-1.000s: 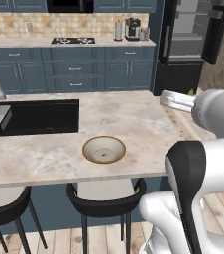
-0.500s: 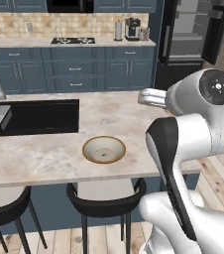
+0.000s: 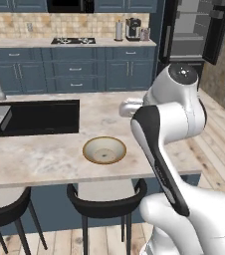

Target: There is a bowl on the dining counter. Grab a lemon wedge from the fridge and place it in the bowl. Then get the liquor bottle and glass cup from the cabinet and place them next to the bowl.

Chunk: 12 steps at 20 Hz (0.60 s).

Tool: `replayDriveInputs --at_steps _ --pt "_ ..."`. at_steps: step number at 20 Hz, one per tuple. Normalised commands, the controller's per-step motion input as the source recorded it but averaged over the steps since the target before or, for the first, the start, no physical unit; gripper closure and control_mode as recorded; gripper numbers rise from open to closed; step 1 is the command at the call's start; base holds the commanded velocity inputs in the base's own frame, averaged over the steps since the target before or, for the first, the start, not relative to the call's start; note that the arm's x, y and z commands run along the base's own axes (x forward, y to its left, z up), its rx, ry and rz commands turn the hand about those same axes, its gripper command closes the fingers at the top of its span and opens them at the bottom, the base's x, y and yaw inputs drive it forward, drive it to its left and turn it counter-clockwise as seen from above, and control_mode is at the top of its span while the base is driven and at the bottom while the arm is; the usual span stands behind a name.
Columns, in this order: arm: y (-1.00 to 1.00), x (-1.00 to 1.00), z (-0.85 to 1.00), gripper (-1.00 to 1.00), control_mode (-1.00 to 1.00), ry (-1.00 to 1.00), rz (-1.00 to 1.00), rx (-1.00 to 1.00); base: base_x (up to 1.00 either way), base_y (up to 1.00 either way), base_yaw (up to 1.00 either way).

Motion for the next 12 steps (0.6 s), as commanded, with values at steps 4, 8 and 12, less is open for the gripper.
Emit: replayDriveInputs --at_steps 4,8,12 --pt "0.23 0.44 -0.45 1.0 -1.0 0.31 0.07 0.0 0.0 0.0 0.0" --pt "0.14 0.33 -0.42 1.0 -1.0 0.28 0.03 0.0 0.0 0.0 0.0" --pt "0.05 0.17 -0.36 1.0 -1.0 0.18 0.01 0.0 0.0 0.0 0.0"
